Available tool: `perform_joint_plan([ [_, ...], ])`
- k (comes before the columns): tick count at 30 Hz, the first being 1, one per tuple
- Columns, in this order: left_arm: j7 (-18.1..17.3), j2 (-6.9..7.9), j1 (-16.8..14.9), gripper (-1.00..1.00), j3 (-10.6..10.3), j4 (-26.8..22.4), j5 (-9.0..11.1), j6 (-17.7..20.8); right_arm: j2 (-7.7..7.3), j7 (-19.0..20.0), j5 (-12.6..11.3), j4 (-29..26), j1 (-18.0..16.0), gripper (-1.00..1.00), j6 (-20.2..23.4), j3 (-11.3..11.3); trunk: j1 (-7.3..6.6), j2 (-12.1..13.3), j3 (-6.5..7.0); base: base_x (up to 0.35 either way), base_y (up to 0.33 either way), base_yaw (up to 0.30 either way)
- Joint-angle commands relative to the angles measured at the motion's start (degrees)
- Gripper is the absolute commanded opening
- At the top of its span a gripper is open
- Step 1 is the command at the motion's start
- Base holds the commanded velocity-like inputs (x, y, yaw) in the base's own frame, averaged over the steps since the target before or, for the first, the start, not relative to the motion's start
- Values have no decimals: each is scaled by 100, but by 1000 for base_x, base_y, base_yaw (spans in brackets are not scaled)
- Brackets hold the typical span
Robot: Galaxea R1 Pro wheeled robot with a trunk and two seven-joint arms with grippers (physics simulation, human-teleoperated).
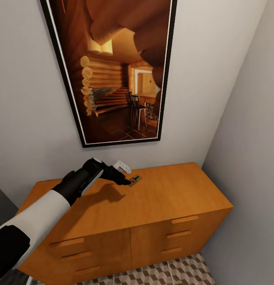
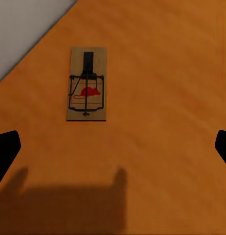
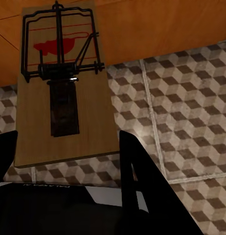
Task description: Take the four mousetraps from the cabinet in the bathroom and place them on the bathroom floor. Make sure all four end up on the same floor surface, and ensure that at least two of them are either under or directly next to the same bathroom sink.
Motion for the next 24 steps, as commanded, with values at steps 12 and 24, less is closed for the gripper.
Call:
perform_joint_plan([
  [12,27,-10,-6,100,-30,-2,58,40,-1,51,-81,6,-5,-100,-10,27,3,-12,-12,0,0,0],
  [24,28,-14,-4,100,-32,4,58,40,-1,51,-81,6,-5,-100,-10,30,3,-12,-12,5,0,0],
])
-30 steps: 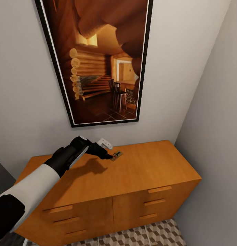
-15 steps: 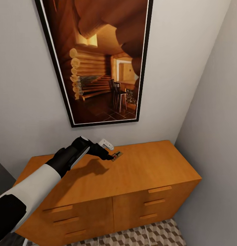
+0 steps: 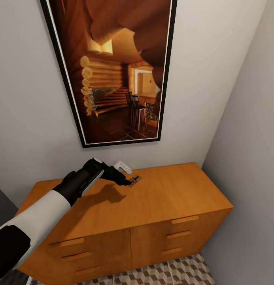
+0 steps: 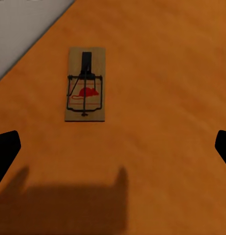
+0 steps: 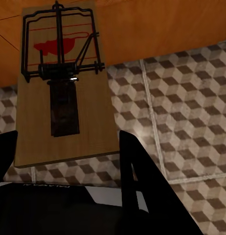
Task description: Take the four mousetraps from the cabinet in the bathroom and place them on the bathroom floor. Make sure all four end up on the same floor surface, and ensure that at least two of them are either under or directly next to the same bathroom sink.
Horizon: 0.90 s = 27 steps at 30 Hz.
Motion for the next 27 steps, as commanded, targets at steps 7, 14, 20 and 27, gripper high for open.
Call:
perform_joint_plan([
  [7,29,0,-8,100,-23,-11,58,40,-1,51,-81,6,-5,-100,-10,27,4,-12,-12,194,0,0],
  [14,29,0,-6,100,-179,-14,58,40,3,51,-81,6,-5,-100,-10,26,4,-12,-12,63,0,0],
  [20,30,-1,-6,100,-235,-13,58,40,7,51,-81,6,-5,-100,-10,22,4,-12,-25,7,0,0],
  [27,28,0,-9,100,-241,-11,58,40,5,51,-81,6,-5,-100,-10,23,4,-12,-63,0,0,0],
])
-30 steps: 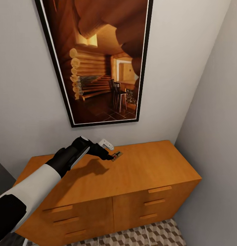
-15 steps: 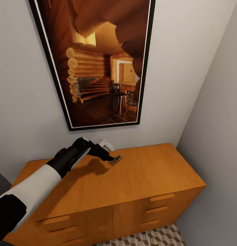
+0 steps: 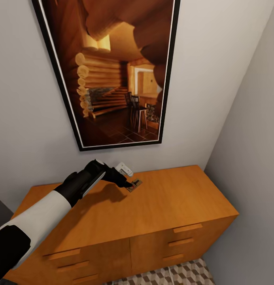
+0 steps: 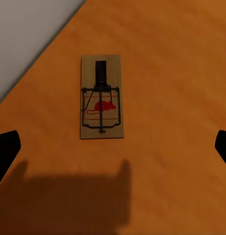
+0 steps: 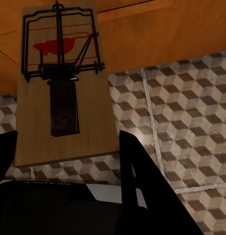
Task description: Take the four mousetraps from the cabinet in the bathroom and place them on the bathroom floor. Make sure all four end up on the same floor surface, and ensure that at least two of them are either under or directly next to the same bathroom sink.
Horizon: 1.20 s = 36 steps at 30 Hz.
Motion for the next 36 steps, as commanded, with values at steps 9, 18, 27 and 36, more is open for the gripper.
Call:
perform_joint_plan([
  [9,28,5,-7,100,-23,-6,59,40,-1,51,-81,6,-5,-100,-10,25,3,-12,-68,0,0,0],
  [18,28,-2,-5,100,-38,-6,59,40,0,51,-81,6,-5,-100,-7,26,3,-12,-125,0,0,0],
  [27,28,-62,-6,100,-44,-6,59,40,1,51,-81,6,-5,-100,-9,23,3,-12,-181,0,0,0],
  [36,28,-65,-5,100,-44,0,59,40,6,51,-81,6,-5,-100,-3,29,3,-12,-238,0,0,0],
])
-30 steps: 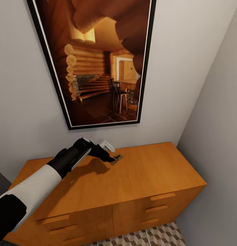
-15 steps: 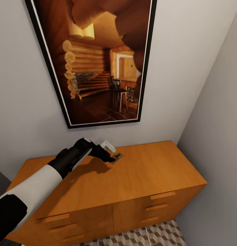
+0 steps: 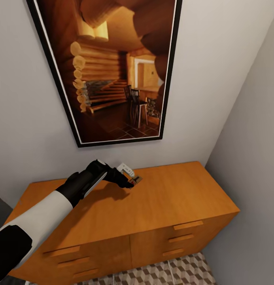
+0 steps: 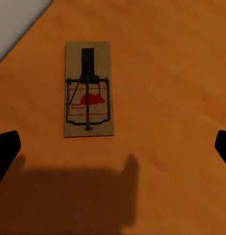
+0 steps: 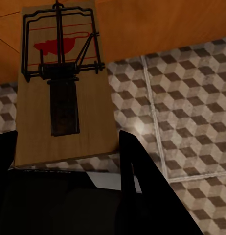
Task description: Take the four mousetraps from the cabinet in the bathroom and place them on the bathroom floor. Make sure all four end up on the same floor surface, and ensure that at least two of them are either under or directly next to the same bathroom sink.
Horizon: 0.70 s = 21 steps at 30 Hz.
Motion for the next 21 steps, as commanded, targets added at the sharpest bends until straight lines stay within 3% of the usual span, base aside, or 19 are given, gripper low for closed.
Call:
perform_joint_plan([
  [1,26,5,-8,100,-18,-5,59,41,0,51,-82,6,-5,-100,-10,25,3,-12,-18,0,0,0],
  [21,68,11,-8,100,57,-7,47,41,2,51,-82,6,-5,-100,-11,26,3,-12,-73,0,0,0],
])
